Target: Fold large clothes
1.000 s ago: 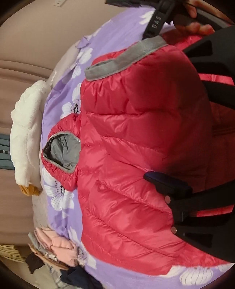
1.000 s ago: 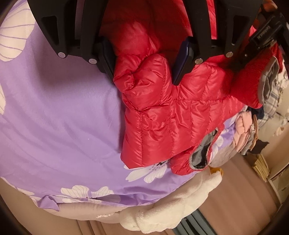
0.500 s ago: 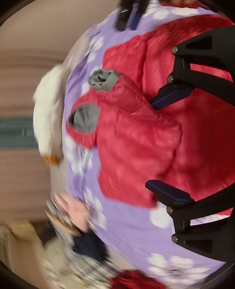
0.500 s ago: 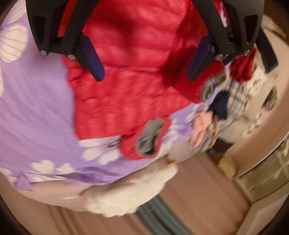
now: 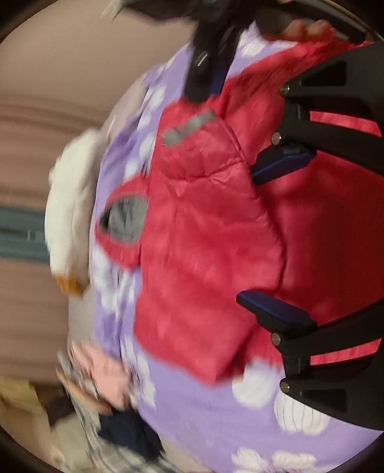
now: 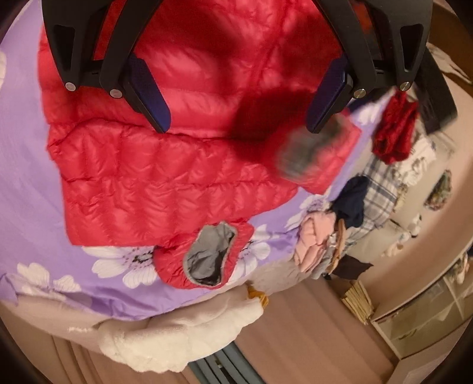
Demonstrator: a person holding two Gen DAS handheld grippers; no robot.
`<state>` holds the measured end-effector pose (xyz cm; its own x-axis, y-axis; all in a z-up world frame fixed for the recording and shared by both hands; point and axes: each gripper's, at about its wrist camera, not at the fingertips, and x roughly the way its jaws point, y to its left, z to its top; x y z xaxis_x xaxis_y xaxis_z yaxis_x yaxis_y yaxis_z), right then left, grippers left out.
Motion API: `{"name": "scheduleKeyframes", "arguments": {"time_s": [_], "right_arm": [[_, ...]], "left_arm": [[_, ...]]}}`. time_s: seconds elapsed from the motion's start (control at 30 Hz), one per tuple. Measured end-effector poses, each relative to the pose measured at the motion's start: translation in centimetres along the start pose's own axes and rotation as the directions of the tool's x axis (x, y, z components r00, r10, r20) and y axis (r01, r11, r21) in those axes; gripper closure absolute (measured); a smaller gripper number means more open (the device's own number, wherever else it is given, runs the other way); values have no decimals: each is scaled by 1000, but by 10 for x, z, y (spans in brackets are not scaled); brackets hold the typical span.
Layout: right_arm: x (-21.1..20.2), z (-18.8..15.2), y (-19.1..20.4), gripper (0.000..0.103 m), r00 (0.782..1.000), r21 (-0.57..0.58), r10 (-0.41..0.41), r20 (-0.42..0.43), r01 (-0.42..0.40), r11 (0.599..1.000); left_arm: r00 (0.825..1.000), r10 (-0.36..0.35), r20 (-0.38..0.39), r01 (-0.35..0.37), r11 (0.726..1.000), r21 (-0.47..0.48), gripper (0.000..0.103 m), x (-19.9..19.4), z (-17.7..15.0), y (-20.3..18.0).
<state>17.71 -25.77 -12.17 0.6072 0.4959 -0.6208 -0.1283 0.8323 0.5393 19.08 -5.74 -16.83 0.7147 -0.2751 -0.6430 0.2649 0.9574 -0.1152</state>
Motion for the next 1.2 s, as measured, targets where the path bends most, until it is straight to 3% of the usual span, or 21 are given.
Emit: {"name": "scheduleKeyframes", "arguments": {"time_s": [0.1,0.17,0.27,0.37,0.4,0.47,0.5,0.53,0.73,0.83,0.93,1.13,1.2], "right_arm": [[-1,1,-7,10,999,46,39,-2,-39,998],[2,-2,-12,10,995,96,91,-32,-88,992],[18,-9,-15,10,984,158,161,-81,-147,976],[33,-19,-12,11,983,152,146,-109,-129,980],[35,-20,-10,17,987,137,125,-97,-111,984],[36,-21,-6,48,996,90,48,-80,-41,995],[37,-19,-4,71,997,60,2,-79,2,998],[37,-19,-3,87,997,37,-29,-72,32,999],[27,-14,-1,98,995,-1,-92,24,92,996],[14,-8,-2,98,980,-22,-173,100,176,984],[-11,5,-9,98,965,11,-181,190,183,983],[-57,43,-13,101,894,19,-258,365,270,963],[-66,54,-26,101,884,61,-274,378,272,960]], "left_arm": [[999,-29,37,26,997,78,28,-11,-3,-19],[997,31,71,-38,995,91,28,-17,-3,-21],[997,42,71,-45,998,42,28,-20,-3,-9],[999,3,36,-2,999,-40,28,-16,-1,4],[1000,-2,29,3,998,-55,28,-15,-2,5],[1000,0,23,2,999,-54,28,-12,-2,4],[1000,13,21,-12,999,-48,28,-11,-2,3],[999,24,23,-23,999,-45,29,-11,-1,3],[1000,12,25,-10,996,-84,29,-10,0,9],[999,41,29,-38,995,-93,29,-10,1,12],[998,47,38,-43,995,-94,29,-12,2,14],[998,36,41,-30,991,-130,28,-7,6,24],[998,50,35,-45,990,-134,28,-1,8,27]]}}
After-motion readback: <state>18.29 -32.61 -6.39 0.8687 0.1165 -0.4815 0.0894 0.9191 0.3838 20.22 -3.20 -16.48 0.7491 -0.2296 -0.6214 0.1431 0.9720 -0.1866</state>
